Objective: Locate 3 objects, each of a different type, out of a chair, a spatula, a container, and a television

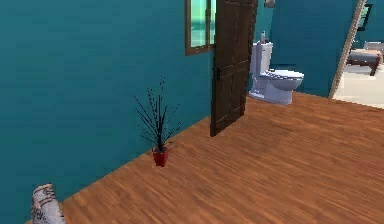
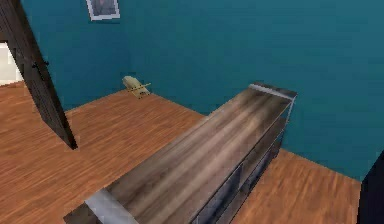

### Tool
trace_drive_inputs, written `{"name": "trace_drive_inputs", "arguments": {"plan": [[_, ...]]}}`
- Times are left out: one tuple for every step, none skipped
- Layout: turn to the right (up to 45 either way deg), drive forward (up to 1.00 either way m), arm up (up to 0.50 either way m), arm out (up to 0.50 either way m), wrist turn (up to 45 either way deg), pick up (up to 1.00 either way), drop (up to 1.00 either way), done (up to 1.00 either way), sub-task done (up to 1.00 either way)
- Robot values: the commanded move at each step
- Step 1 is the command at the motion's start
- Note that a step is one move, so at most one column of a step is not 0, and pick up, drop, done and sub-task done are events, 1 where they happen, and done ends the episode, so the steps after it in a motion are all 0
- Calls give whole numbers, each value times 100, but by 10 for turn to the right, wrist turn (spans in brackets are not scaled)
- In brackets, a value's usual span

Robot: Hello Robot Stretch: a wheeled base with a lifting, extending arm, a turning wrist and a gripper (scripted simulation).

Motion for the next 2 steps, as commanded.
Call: {"name": "trace_drive_inputs", "arguments": {"plan": [[90, 0, 0, 0, 0, 0, 0, 0, 0], [0, 40, 0, 0, 0, 0, 0, 0, 0]]}}
